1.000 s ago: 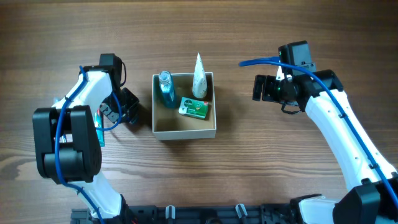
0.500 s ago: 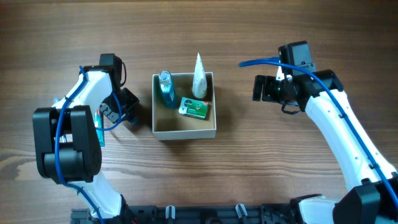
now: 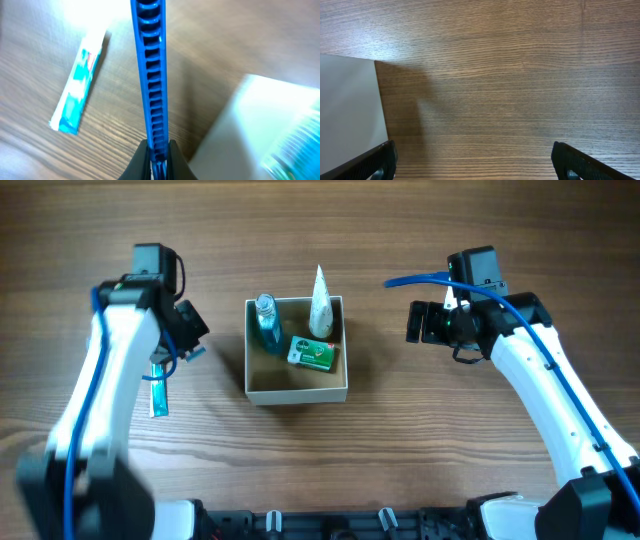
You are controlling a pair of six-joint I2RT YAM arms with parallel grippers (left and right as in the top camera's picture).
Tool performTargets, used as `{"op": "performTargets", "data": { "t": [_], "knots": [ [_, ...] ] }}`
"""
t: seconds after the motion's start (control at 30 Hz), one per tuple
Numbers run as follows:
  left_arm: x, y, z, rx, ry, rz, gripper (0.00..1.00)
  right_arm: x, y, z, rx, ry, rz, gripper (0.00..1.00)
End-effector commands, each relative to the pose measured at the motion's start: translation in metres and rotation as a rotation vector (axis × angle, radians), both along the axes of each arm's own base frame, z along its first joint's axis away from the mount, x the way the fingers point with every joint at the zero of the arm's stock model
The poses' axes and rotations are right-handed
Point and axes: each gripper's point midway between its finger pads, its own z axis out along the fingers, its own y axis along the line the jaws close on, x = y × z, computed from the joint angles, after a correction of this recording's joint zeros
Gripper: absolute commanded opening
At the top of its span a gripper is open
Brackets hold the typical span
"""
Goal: Pack container
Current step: 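Drop the blue razor into the front of the box, then grasp the toothpaste tube with the left gripper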
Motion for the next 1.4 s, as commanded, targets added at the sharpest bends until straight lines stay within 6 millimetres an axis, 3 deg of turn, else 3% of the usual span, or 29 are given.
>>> {"op": "performTargets", "data": {
  "t": [0.0,0.1,0.2,0.33,0.43,0.63,0.67,0.7,0.77,0.83,0.9,0.93,1.0,1.03,1.07,1.1,1.17,1.2,1.27,1.37],
  "knots": [
    [-0.006,-0.042,0.075,0.12,-0.228,-0.524,0.04,0.0,0.0,-0.002,-0.001,0.004,0.012,1.0],
    [-0.03,-0.11,0.1,0.167,-0.335,-1.028,0.04,0.001,0.0,-0.002,-0.001,0.001,0.012,1.0],
    [-0.05,-0.163,0.095,0.18,-0.365,-1.409,0.04,0.001,0.0,-0.002,0.0,0.0,0.011,1.0],
    [-0.05,-0.184,0.059,0.154,-0.251,-1.521,0.04,0.004,-0.018,-0.001,-0.054,-0.014,-0.144,1.0],
    [-0.044,-0.187,0.015,0.115,-0.096,-1.534,0.04,0.005,-0.018,-0.001,-0.041,-0.019,-0.178,1.0],
    [-0.031,-0.189,-0.026,0.121,0.002,-1.53,0.07,0.004,-0.018,-0.001,-0.042,-0.016,-0.177,1.0],
    [-0.031,-0.189,-0.026,0.119,0.006,-1.529,0.35,0.004,-0.018,-0.001,-0.042,-0.016,-0.177,1.0],
    [-0.031,-0.188,-0.025,0.12,0.004,-1.526,0.82,0.004,-0.018,-0.001,-0.042,-0.016,-0.177,1.0],
    [-0.029,-0.185,-0.018,0.149,-0.015,-1.513,1.0,0.004,-0.018,-0.001,-0.042,-0.016,-0.177,1.0],
    [-0.023,-0.176,0.005,0.214,-0.064,-1.435,1.0,0.005,-0.018,-0.001,-0.042,-0.017,-0.177,1.0],
    [-0.021,-0.159,0.049,0.269,-0.151,-1.272,1.0,0.004,-0.018,-0.001,-0.043,-0.017,-0.175,1.0],
    [-0.019,-0.132,0.076,0.3,-0.218,-1.074,1.0,0.004,-0.018,-0.001,-0.043,-0.016,-0.174,1.0],
    [-0.019,-0.083,0.1,0.291,-0.261,-0.81,1.0,0.004,-0.018,-0.001,-0.043,-0.017,-0.174,1.0],
    [-0.018,-0.043,0.105,0.271,-0.266,-0.599,1.0,0.005,-0.018,-0.001,-0.043,-0.017,-0.174,1.0],
    [-0.021,0.007,0.099,0.24,-0.241,-0.343,1.0,0.004,-0.018,-0.001,-0.043,-0.017,-0.174,1.0],
    [-0.025,0.039,0.083,0.211,-0.205,-0.219,1.0,0.004,-0.018,-0.001,-0.044,-0.016,-0.173,1.0],
    [-0.033,0.083,0.038,0.134,-0.126,-0.06,1.0,0.004,-0.018,-0.001,-0.048,-0.015,-0.162,1.0],
    [-0.04,0.097,0.006,0.086,-0.061,-0.006,1.0,0.004,-0.018,-0.001,-0.05,-0.014,-0.156,1.0],
    [-0.047,0.104,-0.036,0.033,0.041,0.049,1.0,0.003,-0.019,-0.001,-0.051,-0.012,-0.157,1.0],
    [-0.04,0.096,-0.086,-0.008,0.154,0.014,0.99,0.003,-0.018,-0.001,-0.047,-0.012,-0.155,1.0]
  ]
}}
